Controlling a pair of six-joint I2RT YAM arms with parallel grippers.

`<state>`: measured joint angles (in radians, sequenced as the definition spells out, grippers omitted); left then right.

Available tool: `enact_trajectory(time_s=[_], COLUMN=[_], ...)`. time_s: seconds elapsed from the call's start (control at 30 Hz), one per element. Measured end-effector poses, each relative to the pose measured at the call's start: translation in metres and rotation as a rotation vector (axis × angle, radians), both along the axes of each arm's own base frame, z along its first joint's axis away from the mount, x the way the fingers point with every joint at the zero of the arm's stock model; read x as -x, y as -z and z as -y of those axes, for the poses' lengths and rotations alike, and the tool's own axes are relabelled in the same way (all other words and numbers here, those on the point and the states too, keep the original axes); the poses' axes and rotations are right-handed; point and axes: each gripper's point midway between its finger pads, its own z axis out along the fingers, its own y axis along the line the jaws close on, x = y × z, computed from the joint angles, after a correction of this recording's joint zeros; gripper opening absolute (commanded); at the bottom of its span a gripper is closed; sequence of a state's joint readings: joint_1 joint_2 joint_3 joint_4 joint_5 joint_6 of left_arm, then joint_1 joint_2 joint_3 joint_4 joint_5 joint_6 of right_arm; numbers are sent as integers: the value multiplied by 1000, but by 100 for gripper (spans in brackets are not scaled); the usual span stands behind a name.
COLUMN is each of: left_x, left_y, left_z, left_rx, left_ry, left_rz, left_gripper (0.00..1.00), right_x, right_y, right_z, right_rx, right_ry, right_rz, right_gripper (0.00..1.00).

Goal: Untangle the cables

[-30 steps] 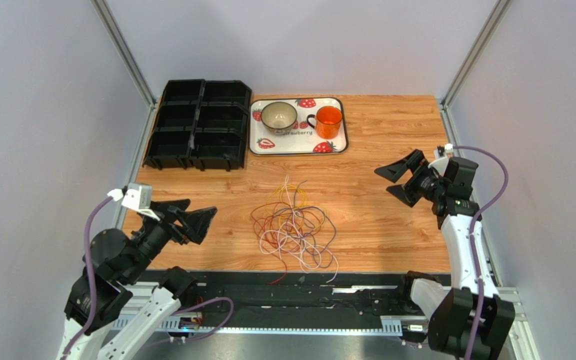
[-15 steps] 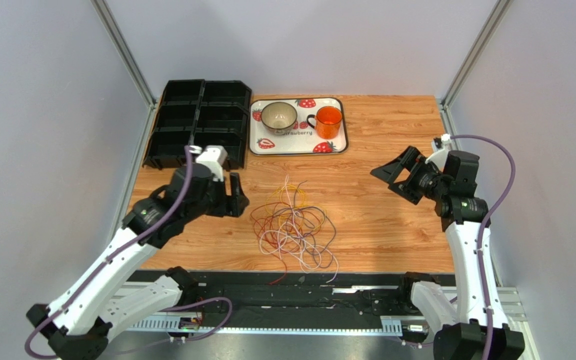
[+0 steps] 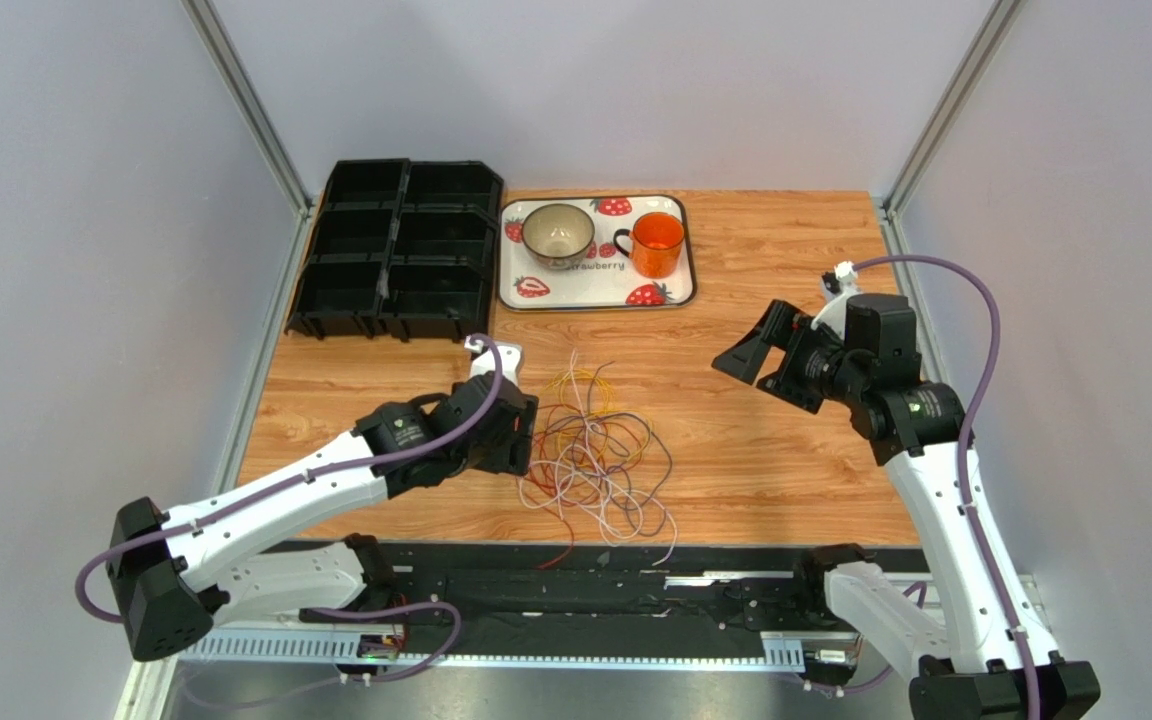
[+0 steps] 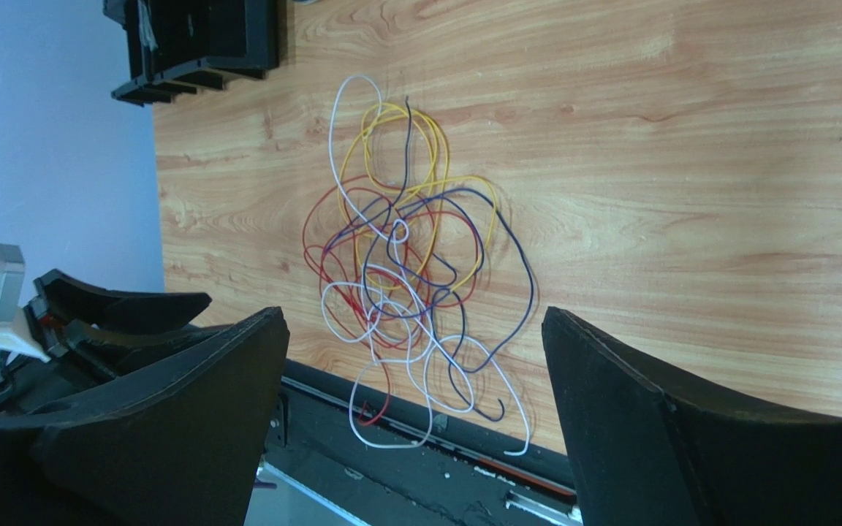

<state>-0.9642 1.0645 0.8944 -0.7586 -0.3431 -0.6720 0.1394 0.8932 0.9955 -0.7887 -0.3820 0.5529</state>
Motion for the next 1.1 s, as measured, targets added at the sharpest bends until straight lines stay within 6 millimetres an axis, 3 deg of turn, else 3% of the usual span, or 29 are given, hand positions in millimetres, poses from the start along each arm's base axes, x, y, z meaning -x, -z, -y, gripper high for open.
enact_trajectory(time_s=[0.1, 0.2, 0.37, 0.57, 0.83, 1.1], left_x=[6, 5, -14, -30, -38, -35], left_y=[21, 28, 32, 58, 85, 109], left_z=[-11, -18, -14, -17, -16, -15], left_rx=[13, 18, 31, -19, -37, -55], left_ry=[-36, -75, -121, -154, -149, -140], left_rz=[-5, 14, 42, 14, -33, -74], left_gripper=[68, 59, 52, 52, 47, 43], right_x=[6, 12, 24, 38, 41, 35], right_y=[4, 10, 27, 46, 60, 67], right_z=[-5, -10, -19, -38, -63, -71], right_rx=[13, 26, 39, 62, 107, 124], right_ry=[-22, -43, -77, -131, -191, -191], right_rz=[-19, -31, -70, -119, -146, -151], right_gripper=[89, 89, 88, 87, 87, 88])
